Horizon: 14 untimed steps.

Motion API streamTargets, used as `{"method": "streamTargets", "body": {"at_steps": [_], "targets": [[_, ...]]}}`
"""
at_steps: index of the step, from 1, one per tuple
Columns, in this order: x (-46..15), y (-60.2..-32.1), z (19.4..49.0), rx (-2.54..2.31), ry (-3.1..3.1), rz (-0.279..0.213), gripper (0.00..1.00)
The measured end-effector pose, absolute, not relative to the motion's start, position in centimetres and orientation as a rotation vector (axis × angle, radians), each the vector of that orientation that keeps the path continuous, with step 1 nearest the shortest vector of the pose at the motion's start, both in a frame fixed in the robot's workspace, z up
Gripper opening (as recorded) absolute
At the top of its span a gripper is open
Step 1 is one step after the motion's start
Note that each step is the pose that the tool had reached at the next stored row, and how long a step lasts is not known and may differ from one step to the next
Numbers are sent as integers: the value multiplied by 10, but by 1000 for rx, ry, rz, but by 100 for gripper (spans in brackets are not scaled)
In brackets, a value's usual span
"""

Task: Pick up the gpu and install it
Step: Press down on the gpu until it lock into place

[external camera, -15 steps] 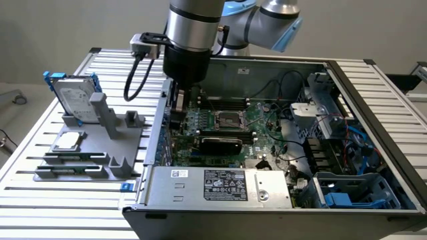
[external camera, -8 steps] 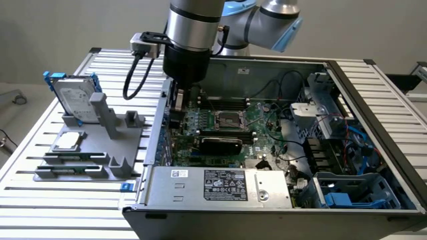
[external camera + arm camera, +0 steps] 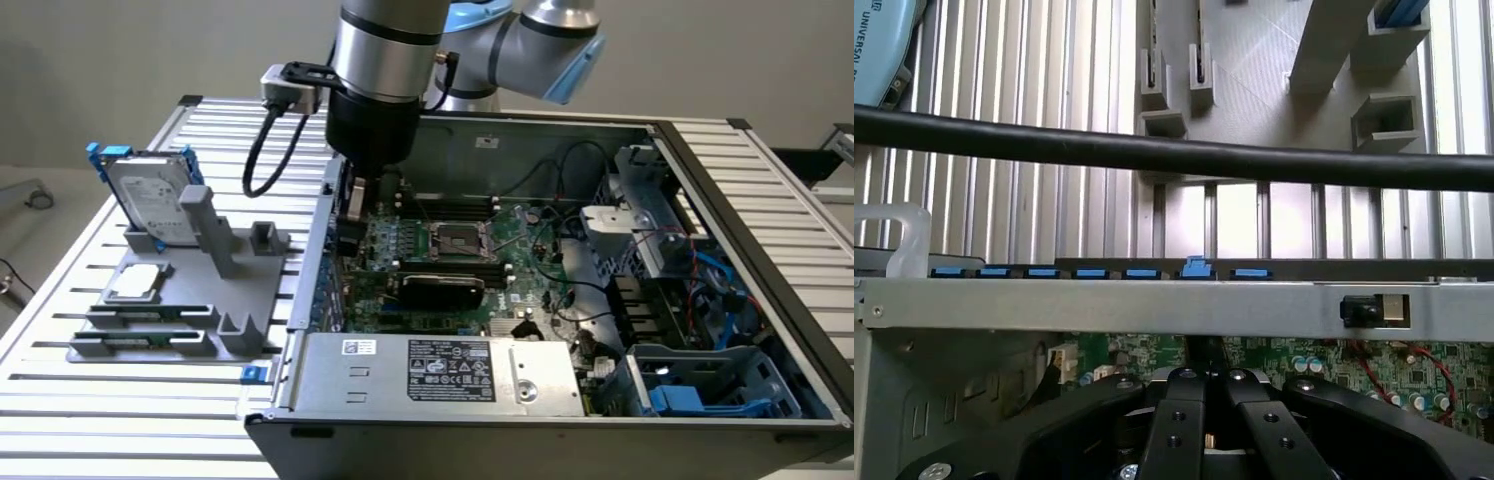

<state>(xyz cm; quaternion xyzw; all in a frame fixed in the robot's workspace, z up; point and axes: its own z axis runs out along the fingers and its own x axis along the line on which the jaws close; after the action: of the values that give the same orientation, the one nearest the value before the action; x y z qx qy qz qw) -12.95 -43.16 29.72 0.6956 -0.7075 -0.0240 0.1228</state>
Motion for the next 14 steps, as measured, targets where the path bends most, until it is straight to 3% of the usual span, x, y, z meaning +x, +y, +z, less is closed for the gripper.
{"method": "streamTargets", "body": {"at_steps": [14], "targets": [[-128,-431,292,2005,-2089,-75,11]]}}
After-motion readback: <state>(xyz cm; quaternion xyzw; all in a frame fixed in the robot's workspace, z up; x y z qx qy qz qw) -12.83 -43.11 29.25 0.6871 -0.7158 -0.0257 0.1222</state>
